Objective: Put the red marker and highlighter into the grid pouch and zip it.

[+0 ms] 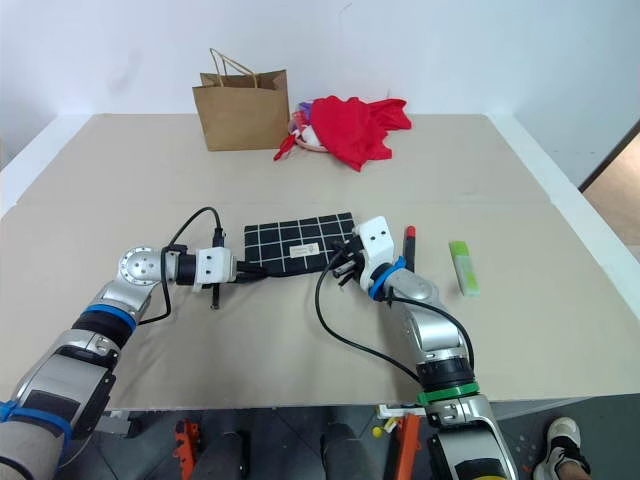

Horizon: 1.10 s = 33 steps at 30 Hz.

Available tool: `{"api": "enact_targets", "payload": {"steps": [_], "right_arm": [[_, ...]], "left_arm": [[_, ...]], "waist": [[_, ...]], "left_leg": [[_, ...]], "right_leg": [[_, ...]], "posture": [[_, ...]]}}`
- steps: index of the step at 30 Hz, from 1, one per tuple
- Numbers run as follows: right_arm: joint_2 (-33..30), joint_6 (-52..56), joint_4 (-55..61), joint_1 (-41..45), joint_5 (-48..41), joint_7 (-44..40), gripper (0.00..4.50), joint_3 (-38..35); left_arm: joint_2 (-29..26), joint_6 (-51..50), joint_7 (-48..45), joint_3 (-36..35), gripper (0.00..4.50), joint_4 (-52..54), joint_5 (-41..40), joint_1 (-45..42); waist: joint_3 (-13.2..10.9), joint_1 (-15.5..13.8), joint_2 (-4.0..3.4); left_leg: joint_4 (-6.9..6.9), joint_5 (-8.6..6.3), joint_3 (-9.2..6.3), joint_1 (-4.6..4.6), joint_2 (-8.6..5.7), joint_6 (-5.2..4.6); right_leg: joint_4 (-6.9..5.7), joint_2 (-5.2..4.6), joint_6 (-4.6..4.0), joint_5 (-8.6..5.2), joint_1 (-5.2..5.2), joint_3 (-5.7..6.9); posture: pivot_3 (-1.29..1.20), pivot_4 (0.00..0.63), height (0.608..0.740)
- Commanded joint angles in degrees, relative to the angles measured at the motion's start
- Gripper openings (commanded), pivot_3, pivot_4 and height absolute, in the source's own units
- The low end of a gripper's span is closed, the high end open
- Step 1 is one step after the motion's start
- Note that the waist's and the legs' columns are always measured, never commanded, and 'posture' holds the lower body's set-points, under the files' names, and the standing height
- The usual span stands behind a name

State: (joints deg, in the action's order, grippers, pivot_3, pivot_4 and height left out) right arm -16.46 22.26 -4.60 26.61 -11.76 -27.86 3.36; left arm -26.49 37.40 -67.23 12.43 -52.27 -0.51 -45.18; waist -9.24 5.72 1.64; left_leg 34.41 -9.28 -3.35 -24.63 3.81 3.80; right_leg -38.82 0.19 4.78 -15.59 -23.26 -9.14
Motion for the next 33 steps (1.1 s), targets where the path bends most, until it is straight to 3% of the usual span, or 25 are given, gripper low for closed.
{"api": "enact_targets", "payload": {"steps": [1, 10, 15, 22, 30, 33], "right_arm": [[-0.98, -2.08, 10.09, -1.03, -2.77, -0.81, 0.67, -3.4], [-9.92, -3.69, 34.08, -20.29, -6.4, -4.31, 4.47, -12.08], [-11.78, -7.01, 37.65, -29.87, -4.49, -5.17, 4.47, -14.03], [-12.56, -13.62, 38.06, -36.51, -0.85, -5.55, 4.47, -12.72], [-10.28, -15.37, 36.61, -35.91, -1.47, -3.81, 4.47, -12.15], [-9.71, -16.31, 35.37, -35.88, -1.95, -4.28, 3.61, -12.09]], "left_arm": [[0.94, -6.07, -3.07, -3.38, 0.0, 2.69, -5.56, -0.79], [-2.48, -32.07, -12.05, -5.64, 0.0, 28.14, -18.43, 6.33], [-4.38, -42.81, -11.06, -6.1, 0.0, 37.31, -21.43, 9.72], [-5.1, -47.18, -10.58, -6.64, 0.0, 40.34, -21.93, 10.48], [-5.31, -47.65, -10.71, -6.76, 0.0, 41.22, -21.7, 10.63], [-5.26, -47.53, -10.62, -6.78, 0.0, 41.7, -21.55, 10.74]], "waist": [[0.0, -0.01, 0.0], [-0.01, -0.53, 0.0], [-0.04, -0.52, -0.06], [-0.05, -0.63, -0.04], [-0.05, -0.65, -0.04], [-0.05, -0.72, -0.04]], "left_leg": [[0.0, 0.0, -0.01, -0.02, 0.0, 0.0], [-0.12, -0.08, -0.18, -0.16, -0.02, 0.01], [-0.1, -0.06, -0.2, 0.04, -0.01, 0.0], [0.05, 0.1, -0.16, 0.19, -0.02, 0.23], [-0.03, 0.11, -0.16, 0.19, -0.02, 0.25], [-0.05, 0.11, -0.16, 0.17, -0.02, 0.26]], "right_leg": [[0.0, 0.0, 0.01, -0.02, -0.01, 0.01], [-0.09, -0.03, -0.23, -0.37, -0.05, 0.14], [-0.23, 0.01, -0.22, -0.45, 0.02, 0.17], [-0.22, -0.01, -0.52, -0.47, 0.2, 0.13], [-0.22, 0.0, -0.53, -0.49, 0.18, 0.12], [-0.22, -0.01, -0.49, -0.5, 0.18, 0.12]], "posture": [[0.0, 0.15, 0.74], [0.0, 0.15, 0.74], [0.0, 0.15, 0.74], [0.0, 0.15, 0.74], [0.0, 0.15, 0.74], [0.0, 0.15, 0.74]]}}
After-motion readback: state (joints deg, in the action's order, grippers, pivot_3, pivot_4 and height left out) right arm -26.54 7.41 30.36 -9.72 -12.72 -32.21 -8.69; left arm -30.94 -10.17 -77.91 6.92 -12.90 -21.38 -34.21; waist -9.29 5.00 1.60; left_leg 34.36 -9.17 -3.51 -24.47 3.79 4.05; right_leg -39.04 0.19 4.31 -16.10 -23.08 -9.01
